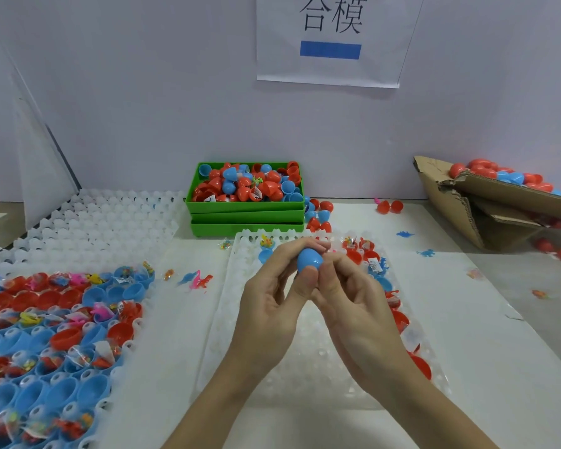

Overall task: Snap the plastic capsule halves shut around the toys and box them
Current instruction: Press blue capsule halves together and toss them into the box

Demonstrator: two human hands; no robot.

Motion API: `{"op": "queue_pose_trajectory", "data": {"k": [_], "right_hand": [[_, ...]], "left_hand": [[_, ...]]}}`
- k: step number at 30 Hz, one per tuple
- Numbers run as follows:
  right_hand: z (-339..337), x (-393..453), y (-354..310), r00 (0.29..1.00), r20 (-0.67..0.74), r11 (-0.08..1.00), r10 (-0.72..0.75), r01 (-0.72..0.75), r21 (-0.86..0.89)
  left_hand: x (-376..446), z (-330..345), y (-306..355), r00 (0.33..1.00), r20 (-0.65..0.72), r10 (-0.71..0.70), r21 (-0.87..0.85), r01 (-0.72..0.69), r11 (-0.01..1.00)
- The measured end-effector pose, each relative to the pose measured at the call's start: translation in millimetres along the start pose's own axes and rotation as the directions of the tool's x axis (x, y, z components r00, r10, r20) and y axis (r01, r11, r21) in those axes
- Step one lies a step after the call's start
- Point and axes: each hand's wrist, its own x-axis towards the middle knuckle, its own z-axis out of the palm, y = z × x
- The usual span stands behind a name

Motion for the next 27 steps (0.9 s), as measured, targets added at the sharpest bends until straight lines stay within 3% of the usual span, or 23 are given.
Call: {"op": "queue_pose_trajectory", "data": {"k": [3, 6, 8, 11, 13, 16, 19, 23, 27], "right_hand": [[-0.6, 1.9, -0.6, 1.000, -0.024, 1.000, 0.003, -0.004, -0.019], [-3.4, 5.5, 0.7, 0.987, -0.070, 0.945, -0.142, 0.114, -0.306], [-7.2, 7.0, 4.8, 0.957, -0.065, 0.827, -0.282, 0.207, -0.523], [-13.9, 8.6, 11.5, 0.891, 0.013, 0.555, -0.455, 0.295, -0.778], [-16.5, 9.4, 14.6, 0.870, 0.087, 0.442, -0.485, 0.330, -0.834], [-15.8, 9.7, 17.6, 0.878, 0.144, 0.404, -0.456, 0.349, -0.845], [-15.5, 9.6, 19.6, 0.898, 0.165, 0.393, -0.407, 0.335, -0.857], [-14.0, 8.3, 19.8, 0.908, 0.228, 0.373, -0.351, 0.359, -0.855], [-14.6, 7.4, 17.0, 0.909, 0.169, 0.406, -0.381, 0.329, -0.853]], "left_hand": [[4.0, -4.0, -1.9, 0.998, 0.055, -0.032, -0.007, 0.032, 0.999], [5.7, -5.3, -3.4, 0.986, 0.112, -0.120, -0.043, 0.126, 0.991], [5.7, -4.3, -5.5, 0.978, 0.072, -0.197, -0.036, 0.200, 0.979], [6.4, -5.3, -8.1, 0.959, -0.021, -0.282, -0.041, 0.281, 0.959], [8.1, -6.6, -8.2, 0.935, -0.019, -0.353, -0.190, 0.344, 0.920], [11.6, -11.5, -6.5, 0.886, -0.018, -0.463, -0.420, 0.414, 0.808], [12.8, -15.6, -7.0, 0.865, -0.029, -0.501, -0.460, 0.434, 0.775], [11.7, -14.2, -7.0, 0.878, 0.001, -0.479, -0.398, 0.440, 0.805], [10.2, -9.8, -10.2, 0.875, 0.004, -0.484, -0.238, 0.471, 0.850]]}}
